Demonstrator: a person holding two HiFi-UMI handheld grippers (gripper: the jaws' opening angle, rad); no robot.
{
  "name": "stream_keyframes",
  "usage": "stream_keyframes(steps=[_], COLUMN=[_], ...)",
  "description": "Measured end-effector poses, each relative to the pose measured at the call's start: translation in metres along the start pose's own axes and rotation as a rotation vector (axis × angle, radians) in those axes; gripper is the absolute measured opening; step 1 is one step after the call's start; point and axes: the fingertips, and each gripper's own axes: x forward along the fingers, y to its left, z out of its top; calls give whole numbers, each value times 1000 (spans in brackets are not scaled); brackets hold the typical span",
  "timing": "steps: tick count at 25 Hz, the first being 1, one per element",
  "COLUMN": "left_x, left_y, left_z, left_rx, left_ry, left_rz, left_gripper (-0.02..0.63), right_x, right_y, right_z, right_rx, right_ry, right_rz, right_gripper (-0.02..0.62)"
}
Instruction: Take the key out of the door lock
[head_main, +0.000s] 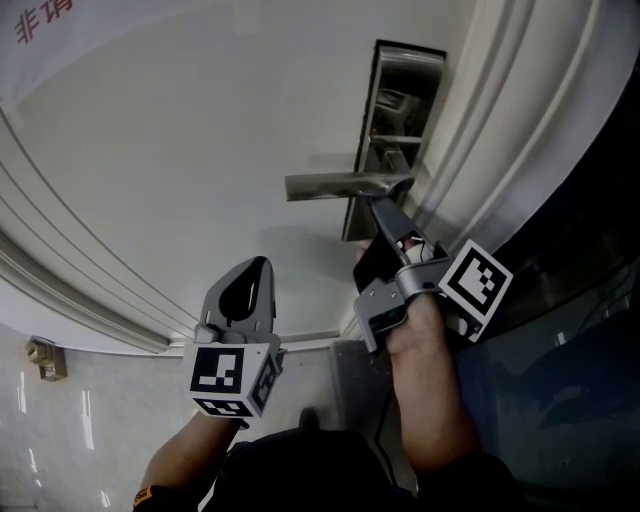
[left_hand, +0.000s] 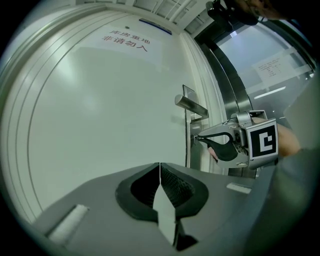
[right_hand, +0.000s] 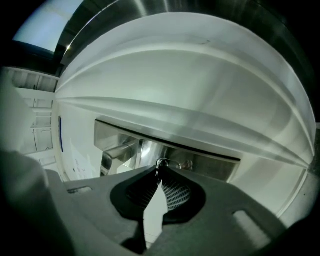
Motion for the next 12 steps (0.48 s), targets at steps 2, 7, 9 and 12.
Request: stream_keyframes(steps=[2, 7, 9, 12], left_x=[-4, -10, -13, -13], left_y=[5, 12, 14, 16], left_z=[1, 4, 4, 1], left_rx=[-4, -18, -26, -40], left_ry=[-2, -9, -9, -5], left_rz=[4, 6, 3, -2], left_gripper=[26, 26, 26, 26], right_x=[-1, -3, -4, -5], right_y=[0, -1, 0, 1], right_z=[0, 1, 1, 1], right_rx=[4, 10, 20, 46], right_ry=[-2, -16, -30, -56], right_rz=[-7, -15, -20, -21], right_gripper=[9, 8, 7, 6])
